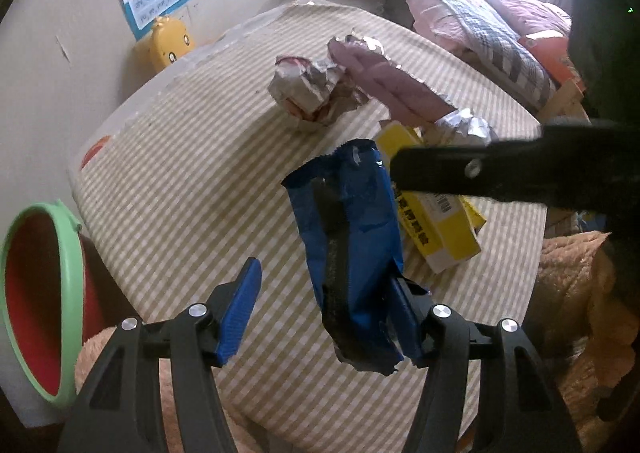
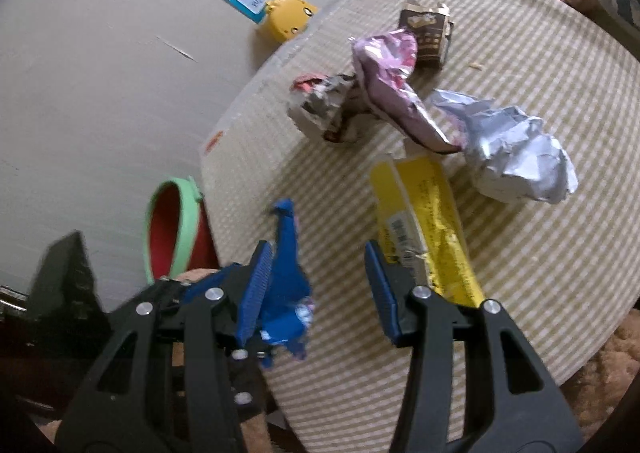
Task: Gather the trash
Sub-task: 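Grasp the blue snack wrapper with the left gripper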
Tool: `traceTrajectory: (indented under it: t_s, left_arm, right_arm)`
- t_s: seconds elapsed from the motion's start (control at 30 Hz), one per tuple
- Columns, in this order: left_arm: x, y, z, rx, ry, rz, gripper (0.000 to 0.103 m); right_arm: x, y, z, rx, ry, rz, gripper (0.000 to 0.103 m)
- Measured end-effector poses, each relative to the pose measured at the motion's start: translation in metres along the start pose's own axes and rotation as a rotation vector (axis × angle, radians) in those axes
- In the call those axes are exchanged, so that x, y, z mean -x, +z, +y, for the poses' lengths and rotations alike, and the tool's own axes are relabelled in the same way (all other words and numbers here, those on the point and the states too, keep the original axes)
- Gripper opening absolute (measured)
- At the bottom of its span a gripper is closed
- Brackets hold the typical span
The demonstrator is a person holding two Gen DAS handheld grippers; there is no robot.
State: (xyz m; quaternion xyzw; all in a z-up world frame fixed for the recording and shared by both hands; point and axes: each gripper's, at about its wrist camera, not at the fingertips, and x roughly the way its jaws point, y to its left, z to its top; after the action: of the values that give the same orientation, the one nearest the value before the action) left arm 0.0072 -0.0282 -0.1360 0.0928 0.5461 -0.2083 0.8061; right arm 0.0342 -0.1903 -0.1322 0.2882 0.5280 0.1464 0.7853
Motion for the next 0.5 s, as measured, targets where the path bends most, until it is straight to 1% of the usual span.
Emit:
traceTrajectory:
  t_s: [0.07, 0.17, 0.2, 0.23, 0.3, 0.33, 0.4, 0.5]
  left_arm:
    - [0.000, 0.000, 0.000, -0.003, 0.004, -0.001, 0.058]
    - [0.004, -0.001, -0.003, -0.014, 0.003, -0.022, 0.058]
    - [0.006, 0.000, -0.004, -0.017, -0.002, -0.035, 0.058]
    - [0.008, 0.000, -0.005, -0.020, -0.007, -0.044, 0.058]
    - [0.013, 0.000, -0.005, -0.026, -0.014, -0.065, 0.058]
    - [0.014, 0.000, -0.005, -0.026, -0.017, -0.069, 0.058]
    - [0.016, 0.001, -0.003, -0.018, -0.033, -0.070, 0.058]
    - [0.019, -0.003, 0.001, -0.007, -0.055, -0.065, 0.060]
  right_arm:
    - [-0.003, -0.001, 0.007, 0.026, 0.027, 0.015, 0.052]
    - [-0.009, -0.005, 0.016, 0.072, 0.045, 0.041, 0.051]
    - [-0.010, -0.006, 0.018, 0.083, 0.044, 0.045, 0.046]
    - [-0.013, -0.006, 0.020, 0.091, 0.046, 0.053, 0.033]
    - [-0.016, -0.006, 0.020, 0.084, 0.040, 0.053, 0.018]
    - [-0.016, -0.005, 0.017, 0.069, 0.035, 0.046, 0.013]
    - [-0.013, -0.004, 0.008, 0.035, 0.031, 0.034, 0.012]
    - [-0.011, -0.003, 0.001, 0.011, -0.016, 0.015, 0.011]
